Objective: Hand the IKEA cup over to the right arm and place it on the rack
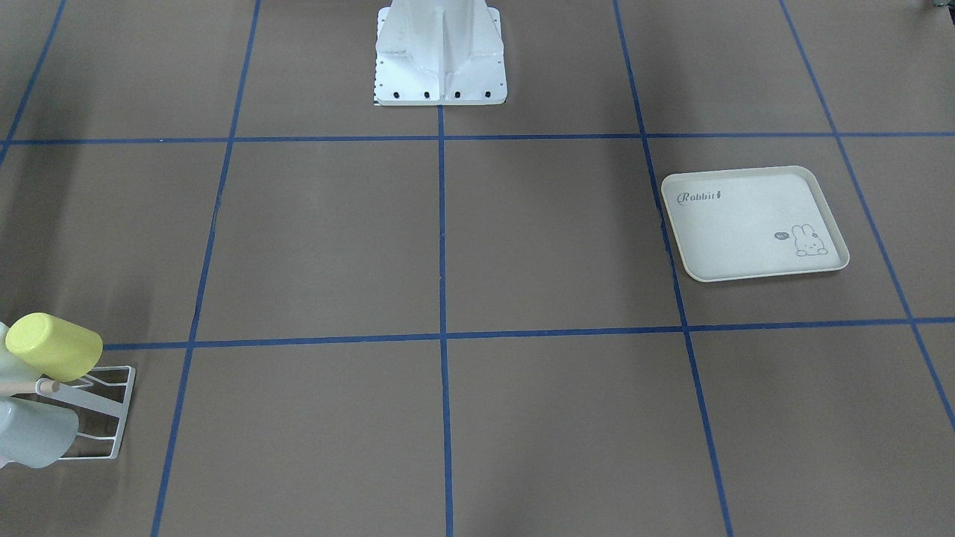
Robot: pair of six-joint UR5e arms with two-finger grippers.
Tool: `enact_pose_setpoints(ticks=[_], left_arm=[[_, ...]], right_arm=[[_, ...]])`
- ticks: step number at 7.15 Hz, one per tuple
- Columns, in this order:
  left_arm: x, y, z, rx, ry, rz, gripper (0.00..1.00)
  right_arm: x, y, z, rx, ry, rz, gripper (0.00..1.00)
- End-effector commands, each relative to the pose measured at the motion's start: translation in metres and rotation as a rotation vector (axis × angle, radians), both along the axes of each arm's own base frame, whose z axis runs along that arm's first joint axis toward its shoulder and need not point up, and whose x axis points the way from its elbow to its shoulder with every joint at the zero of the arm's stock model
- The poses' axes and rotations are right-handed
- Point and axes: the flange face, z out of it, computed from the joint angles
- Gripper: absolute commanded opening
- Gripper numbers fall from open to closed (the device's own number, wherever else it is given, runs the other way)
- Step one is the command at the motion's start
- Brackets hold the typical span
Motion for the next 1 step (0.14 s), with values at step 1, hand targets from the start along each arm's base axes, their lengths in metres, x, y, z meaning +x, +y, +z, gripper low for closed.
enact_pose_setpoints(ticks=[1], left_arm=[[0.0006,0.0,0.0029,-0.005,0.001,0.002,1.0]], right_arm=[[-0.0004,0.0011,0.0013,-0.003,0.0,-0.001,1.0]])
